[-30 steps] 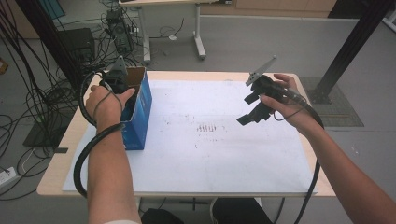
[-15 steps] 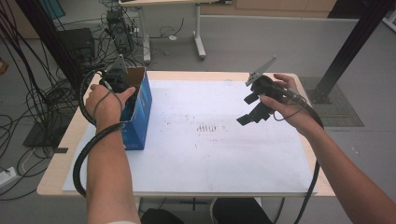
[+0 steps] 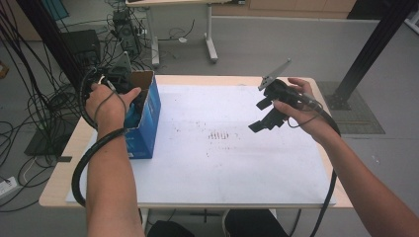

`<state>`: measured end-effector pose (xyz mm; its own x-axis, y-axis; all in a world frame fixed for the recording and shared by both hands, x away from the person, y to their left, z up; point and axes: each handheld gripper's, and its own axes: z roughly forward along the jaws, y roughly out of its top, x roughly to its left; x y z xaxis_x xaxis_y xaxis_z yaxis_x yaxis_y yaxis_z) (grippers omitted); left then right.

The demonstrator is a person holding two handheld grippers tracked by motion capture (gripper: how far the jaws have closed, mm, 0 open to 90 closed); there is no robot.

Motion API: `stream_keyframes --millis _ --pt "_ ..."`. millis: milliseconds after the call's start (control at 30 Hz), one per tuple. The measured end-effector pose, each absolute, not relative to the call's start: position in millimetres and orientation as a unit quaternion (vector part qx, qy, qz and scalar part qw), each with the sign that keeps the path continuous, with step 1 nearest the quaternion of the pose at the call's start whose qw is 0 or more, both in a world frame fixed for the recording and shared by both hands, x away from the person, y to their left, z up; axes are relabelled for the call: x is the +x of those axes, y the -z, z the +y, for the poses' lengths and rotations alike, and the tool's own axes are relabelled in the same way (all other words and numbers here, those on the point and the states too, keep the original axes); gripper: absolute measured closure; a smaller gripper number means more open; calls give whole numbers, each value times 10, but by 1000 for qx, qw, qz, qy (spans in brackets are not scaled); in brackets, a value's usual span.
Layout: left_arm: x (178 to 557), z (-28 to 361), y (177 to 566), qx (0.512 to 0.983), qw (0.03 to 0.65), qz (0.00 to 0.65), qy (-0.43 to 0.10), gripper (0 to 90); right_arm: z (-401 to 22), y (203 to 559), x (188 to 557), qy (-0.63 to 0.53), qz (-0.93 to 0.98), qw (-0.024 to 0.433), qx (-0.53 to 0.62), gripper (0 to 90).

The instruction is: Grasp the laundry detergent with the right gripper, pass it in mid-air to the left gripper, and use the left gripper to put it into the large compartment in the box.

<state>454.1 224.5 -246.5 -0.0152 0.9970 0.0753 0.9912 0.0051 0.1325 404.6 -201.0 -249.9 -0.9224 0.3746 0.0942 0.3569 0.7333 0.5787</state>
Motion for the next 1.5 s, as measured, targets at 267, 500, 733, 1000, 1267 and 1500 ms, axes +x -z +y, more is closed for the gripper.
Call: stream_keyframes --millis 267,500,733,1000,1267,1500 --pt "4467 2260 2338 703 27 706 -74 214 -2009 2462 4047 -307 931 16 196 44" --pt "4363 2258 2145 711 38 697 -81 168 -2003 2430 4060 -296 934 17 197 44" --pt "4235 2175 1948 727 53 679 -93 137 -1981 2400 4092 -281 938 19 201 44" --pt "4149 1992 1831 747 60 654 -98 121 -1953 2373 4127 -263 943 22 204 44" --pt "4135 1809 1808 762 68 636 -100 118 -1992 2375 4165 -254 943 22 212 44" --pt "4116 1677 1814 774 71 620 -102 115 -2033 2374 4200 -245 945 26 217 45"
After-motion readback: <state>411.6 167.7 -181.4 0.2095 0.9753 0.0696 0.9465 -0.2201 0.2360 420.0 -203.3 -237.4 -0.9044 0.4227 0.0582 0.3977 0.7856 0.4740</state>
